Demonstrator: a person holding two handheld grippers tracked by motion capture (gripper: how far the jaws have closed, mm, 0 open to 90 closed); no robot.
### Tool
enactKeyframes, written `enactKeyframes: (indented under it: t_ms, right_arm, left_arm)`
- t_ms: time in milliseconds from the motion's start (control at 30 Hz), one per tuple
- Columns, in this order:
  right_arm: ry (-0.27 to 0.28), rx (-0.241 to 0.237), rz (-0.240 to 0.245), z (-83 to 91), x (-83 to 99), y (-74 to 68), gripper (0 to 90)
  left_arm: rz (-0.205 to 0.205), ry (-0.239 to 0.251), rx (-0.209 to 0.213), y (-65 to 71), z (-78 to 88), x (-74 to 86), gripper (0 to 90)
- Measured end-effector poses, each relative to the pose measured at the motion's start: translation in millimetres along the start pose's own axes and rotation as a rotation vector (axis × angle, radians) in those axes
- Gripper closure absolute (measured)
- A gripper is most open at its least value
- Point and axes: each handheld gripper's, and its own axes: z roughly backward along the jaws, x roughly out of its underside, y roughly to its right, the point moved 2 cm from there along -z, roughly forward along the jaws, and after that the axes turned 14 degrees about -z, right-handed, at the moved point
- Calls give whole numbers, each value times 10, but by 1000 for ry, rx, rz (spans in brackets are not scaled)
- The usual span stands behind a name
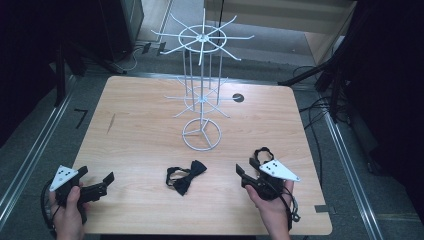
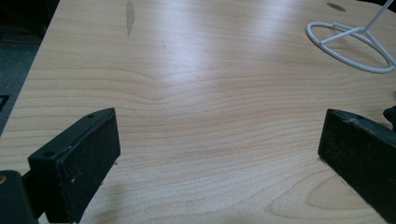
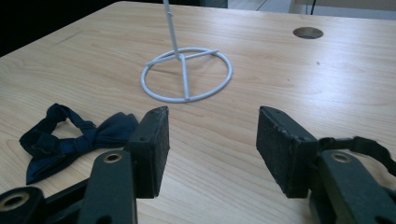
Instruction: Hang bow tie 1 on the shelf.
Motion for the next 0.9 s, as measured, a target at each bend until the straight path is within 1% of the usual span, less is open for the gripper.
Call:
enactKeyframes:
  t_ms: [100, 133, 167, 500, 667, 800, 900]
  right_arm:
    - [-5, -12, 15, -52, -12, -68, 473]
    - [-5, -12, 15, -52, -12, -68, 473]
    - [-13, -31, 18, -87, -17, -115, 489]
    - [-40, -63, 44, -244, -13, -316, 518]
    - [-55, -71, 45, -310, -10, -410, 559]
    - [-66, -66, 51, -375, -4, -488, 612]
    - [-75, -58, 66, -432, -1, -560, 637]
  left_arm:
    - [0, 1, 0, -1, 0, 1, 0]
    - [0, 1, 0, -1, 0, 1, 0]
    - [0, 0, 0, -2, 1, 1, 0]
    - [1, -1, 2, -4, 1, 1, 0]
    - [3, 0, 2, -4, 1, 1, 0]
    - [-1, 2, 0, -2, 3, 1, 0]
    - [0, 2, -1, -3, 3, 1, 0]
